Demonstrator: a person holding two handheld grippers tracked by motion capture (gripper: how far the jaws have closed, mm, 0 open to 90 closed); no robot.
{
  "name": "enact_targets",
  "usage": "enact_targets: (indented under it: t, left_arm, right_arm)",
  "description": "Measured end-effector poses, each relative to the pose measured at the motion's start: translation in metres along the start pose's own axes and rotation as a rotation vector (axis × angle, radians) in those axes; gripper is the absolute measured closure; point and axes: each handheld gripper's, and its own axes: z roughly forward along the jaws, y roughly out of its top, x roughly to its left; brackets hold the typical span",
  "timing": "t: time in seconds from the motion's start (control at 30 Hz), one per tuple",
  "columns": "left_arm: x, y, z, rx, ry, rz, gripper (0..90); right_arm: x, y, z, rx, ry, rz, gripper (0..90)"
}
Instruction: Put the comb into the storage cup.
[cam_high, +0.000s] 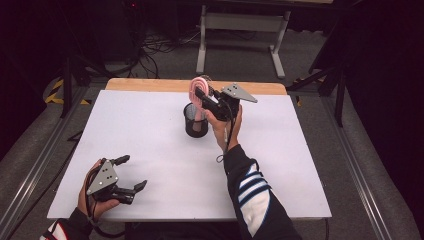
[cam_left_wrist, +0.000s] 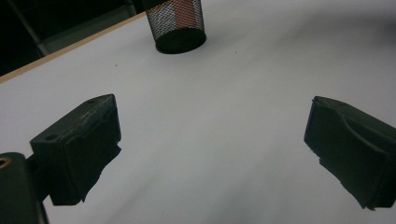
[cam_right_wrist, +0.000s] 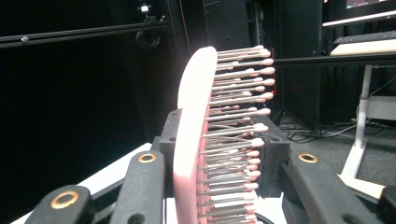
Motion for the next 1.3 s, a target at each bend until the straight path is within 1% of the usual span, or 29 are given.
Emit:
enact_targets:
  t: [0.23, 0.33, 0.4, 0.47, 0.53, 0.6, 0.77, 0.8, 0.83, 0.9, 0.93, 0.97, 1.07, 1.1, 1.23, 1.3]
  left_arm:
    - [-0.002, 0.000, 0.000, -0.004, -0.002, 0.002, 4.8]
    - [-0.003, 0.001, 0.000, -0.005, -0.007, 0.003, 4.8]
    - [-0.003, 0.000, 0.000, -0.004, -0.006, 0.003, 4.8]
    - [-0.002, 0.000, 0.000, -0.004, -0.005, 0.001, 4.8]
    - [-0.002, 0.000, 0.001, -0.003, -0.007, 0.001, 4.8]
    - [-0.003, 0.000, 0.001, 0.004, -0.002, 0.010, 5.0]
    - [-0.003, 0.000, 0.002, 0.005, -0.008, 0.009, 5.1]
    - [-0.004, 0.000, 0.002, 0.007, -0.007, 0.011, 5.2]
    - [-0.004, 0.000, 0.002, 0.008, -0.009, 0.011, 5.1]
    - [-0.004, 0.000, 0.003, 0.005, -0.010, 0.010, 5.1]
    - [-0.004, 0.000, 0.003, 0.007, -0.013, 0.007, 5.1]
    - [-0.004, 0.000, 0.003, 0.007, -0.014, 0.008, 5.1]
    - [-0.004, 0.000, 0.003, 0.006, -0.015, 0.008, 5.2]
    - [-0.003, 0.000, 0.003, 0.006, -0.017, 0.008, 5.2]
    - [-0.004, 0.000, 0.004, 0.009, -0.019, 0.011, 5.2]
    - [-0.004, 0.000, 0.004, 0.010, -0.021, 0.013, 5.2]
  right_arm:
    - [0.000, -0.007, 0.002, 0.017, -0.009, -0.005, 62.7]
    - [-0.001, -0.010, 0.002, 0.019, -0.012, 0.010, 62.7]
    - [-0.002, -0.013, 0.001, 0.026, -0.016, 0.008, 62.7]
    - [-0.004, -0.014, 0.000, 0.018, -0.015, 0.026, 62.6]
    - [-0.006, -0.014, 0.000, 0.018, -0.016, 0.031, 62.6]
    - [-0.007, -0.014, -0.001, 0.014, -0.018, 0.035, 62.5]
    - [-0.011, -0.014, -0.003, 0.010, -0.032, 0.037, 62.0]
    - [-0.012, -0.015, -0.004, 0.009, -0.038, 0.035, 61.8]
    - [-0.012, -0.015, -0.005, 0.008, -0.051, 0.033, 61.4]
    - [-0.013, -0.015, -0.007, 0.003, -0.079, 0.014, 60.6]
    - [-0.014, -0.015, -0.007, 0.001, -0.090, 0.015, 60.4]
    - [-0.014, -0.016, -0.008, -0.002, -0.090, 0.023, 60.4]
    - [-0.016, -0.016, -0.009, 0.002, -0.108, 0.007, 59.7]
    - [-0.016, -0.016, -0.009, 0.000, -0.110, 0.012, 59.4]
    - [-0.019, -0.015, -0.011, 0.000, -0.158, -0.009, 57.6]
    - [-0.022, -0.015, -0.011, 0.001, -0.167, -0.014, 57.3]
